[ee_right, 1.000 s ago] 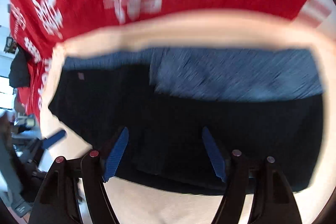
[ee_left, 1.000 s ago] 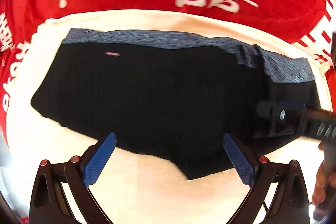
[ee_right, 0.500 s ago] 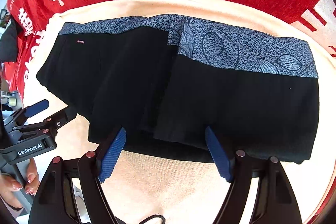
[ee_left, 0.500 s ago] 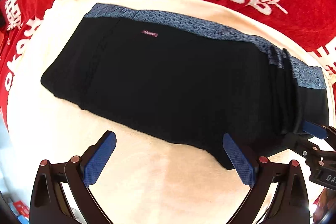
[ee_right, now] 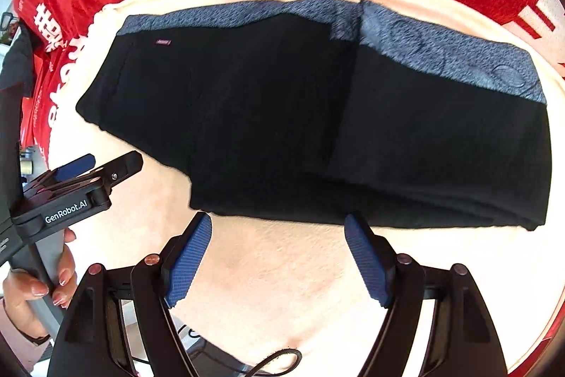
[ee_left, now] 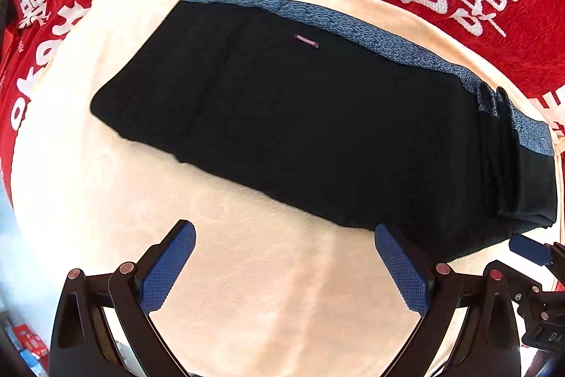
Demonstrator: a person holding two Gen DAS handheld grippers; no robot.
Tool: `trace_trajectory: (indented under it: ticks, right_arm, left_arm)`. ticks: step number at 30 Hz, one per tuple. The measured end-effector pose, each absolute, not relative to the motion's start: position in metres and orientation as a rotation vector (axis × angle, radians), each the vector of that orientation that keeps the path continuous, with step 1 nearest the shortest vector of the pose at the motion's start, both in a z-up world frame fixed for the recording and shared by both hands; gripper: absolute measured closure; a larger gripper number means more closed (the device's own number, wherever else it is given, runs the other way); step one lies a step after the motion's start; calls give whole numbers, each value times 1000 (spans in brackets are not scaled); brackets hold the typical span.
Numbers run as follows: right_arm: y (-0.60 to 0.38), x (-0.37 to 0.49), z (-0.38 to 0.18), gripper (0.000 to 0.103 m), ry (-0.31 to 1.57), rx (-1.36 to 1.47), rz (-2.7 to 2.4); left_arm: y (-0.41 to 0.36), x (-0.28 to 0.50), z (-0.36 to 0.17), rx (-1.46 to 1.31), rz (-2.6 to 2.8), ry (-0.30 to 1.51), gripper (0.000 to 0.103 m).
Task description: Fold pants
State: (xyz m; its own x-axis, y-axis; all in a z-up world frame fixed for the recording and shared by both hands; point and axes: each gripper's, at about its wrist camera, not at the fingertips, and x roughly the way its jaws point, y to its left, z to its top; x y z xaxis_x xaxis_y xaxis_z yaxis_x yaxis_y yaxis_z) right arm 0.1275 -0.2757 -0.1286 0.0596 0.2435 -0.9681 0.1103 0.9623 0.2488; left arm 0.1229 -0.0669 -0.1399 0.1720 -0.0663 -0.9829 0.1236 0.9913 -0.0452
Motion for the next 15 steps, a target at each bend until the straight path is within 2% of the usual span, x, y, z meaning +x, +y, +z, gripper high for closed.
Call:
trace_trajectory:
  ticks: [5, 15]
  right_arm:
    - [-263, 122, -126, 22, 1533, 277, 126]
    - [-249, 116, -129, 21, 1596, 241, 120]
  left_arm:
    - [-36, 112, -135, -47, -157, 1343, 1]
    - [-10, 96, -161, -90, -75, 1443, 1]
